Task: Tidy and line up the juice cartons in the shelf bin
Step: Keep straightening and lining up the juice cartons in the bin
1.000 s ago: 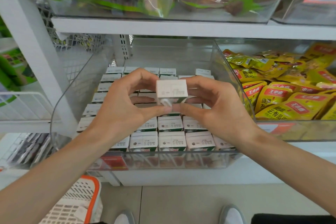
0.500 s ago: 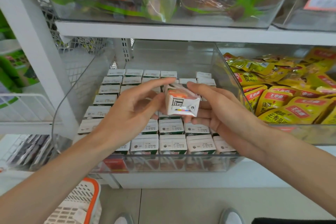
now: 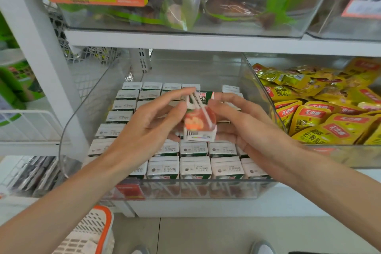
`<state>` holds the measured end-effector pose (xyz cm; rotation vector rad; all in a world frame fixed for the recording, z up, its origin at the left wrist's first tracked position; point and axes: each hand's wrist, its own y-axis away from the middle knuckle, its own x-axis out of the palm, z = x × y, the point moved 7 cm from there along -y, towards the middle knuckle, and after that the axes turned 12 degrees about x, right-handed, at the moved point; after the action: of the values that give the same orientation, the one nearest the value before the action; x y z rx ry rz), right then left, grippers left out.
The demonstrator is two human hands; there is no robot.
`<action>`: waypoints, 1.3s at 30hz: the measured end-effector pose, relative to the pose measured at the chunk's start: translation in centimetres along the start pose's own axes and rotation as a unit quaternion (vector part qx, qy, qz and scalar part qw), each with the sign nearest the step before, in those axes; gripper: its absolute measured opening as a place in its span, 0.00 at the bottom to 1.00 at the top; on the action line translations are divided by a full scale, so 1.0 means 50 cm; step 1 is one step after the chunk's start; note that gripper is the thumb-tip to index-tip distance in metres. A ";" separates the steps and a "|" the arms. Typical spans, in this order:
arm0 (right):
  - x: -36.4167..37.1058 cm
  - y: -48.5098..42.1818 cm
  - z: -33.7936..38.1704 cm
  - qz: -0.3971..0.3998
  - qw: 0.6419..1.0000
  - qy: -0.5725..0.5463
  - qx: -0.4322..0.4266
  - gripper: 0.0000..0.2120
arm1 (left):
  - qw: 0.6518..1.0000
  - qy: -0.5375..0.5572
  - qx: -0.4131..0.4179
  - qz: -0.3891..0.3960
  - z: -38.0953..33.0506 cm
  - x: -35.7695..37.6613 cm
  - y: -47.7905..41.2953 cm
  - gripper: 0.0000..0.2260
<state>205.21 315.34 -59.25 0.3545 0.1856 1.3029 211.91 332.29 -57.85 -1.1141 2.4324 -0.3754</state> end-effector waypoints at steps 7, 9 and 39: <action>0.014 0.019 0.029 0.030 0.984 0.074 -0.159 0.18 | 0.996 -0.043 0.027 -0.078 -0.004 -0.028 -0.008 0.28; 0.017 0.021 0.035 0.025 0.975 0.100 -0.199 0.18 | 0.994 -0.053 0.039 -0.082 -0.005 -0.030 -0.009 0.23; -0.005 0.060 0.000 -0.126 0.839 0.506 -0.153 0.17 | 0.946 -0.318 0.013 -0.058 0.007 0.033 -0.259 0.18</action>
<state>202.44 315.77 -58.19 -0.6586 0.8733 1.1176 219.52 322.72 -53.27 -1.1502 1.7942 -0.0598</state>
